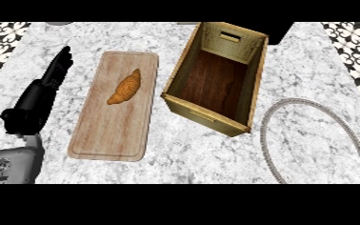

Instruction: Pick the bell pepper from the placemat and place it in the basket

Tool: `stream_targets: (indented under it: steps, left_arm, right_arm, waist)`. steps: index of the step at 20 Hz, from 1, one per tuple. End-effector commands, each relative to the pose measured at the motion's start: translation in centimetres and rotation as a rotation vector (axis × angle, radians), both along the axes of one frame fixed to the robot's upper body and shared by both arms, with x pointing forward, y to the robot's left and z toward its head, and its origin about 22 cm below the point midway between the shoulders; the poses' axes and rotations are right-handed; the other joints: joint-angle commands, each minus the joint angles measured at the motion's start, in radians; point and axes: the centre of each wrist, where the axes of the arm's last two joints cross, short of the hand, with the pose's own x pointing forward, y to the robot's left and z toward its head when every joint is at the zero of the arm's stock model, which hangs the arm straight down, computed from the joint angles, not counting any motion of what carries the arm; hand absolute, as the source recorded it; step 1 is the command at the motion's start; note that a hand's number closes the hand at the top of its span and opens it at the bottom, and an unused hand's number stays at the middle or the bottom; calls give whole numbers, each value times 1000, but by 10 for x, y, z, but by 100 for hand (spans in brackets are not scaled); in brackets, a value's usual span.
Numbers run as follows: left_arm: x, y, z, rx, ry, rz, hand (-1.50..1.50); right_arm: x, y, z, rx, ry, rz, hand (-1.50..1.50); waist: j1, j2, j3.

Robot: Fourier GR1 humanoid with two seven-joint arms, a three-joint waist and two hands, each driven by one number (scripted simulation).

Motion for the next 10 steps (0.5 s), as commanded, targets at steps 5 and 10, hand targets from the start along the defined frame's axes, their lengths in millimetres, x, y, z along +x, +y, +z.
stream_targets:
  steps: [5, 10]
  left_arm:
    - [-2, -3, 0, 3, 1, -1, 0]
    - [0, -11, -6, -11, -5, -18, 0]
  right_arm:
    - [14, -1, 2, 55, 151, 10, -150]
    - [0, 10, 6, 217, 55, 17, -150]
  waist:
    - [4, 1, 0]
    - [-1, 0, 1]
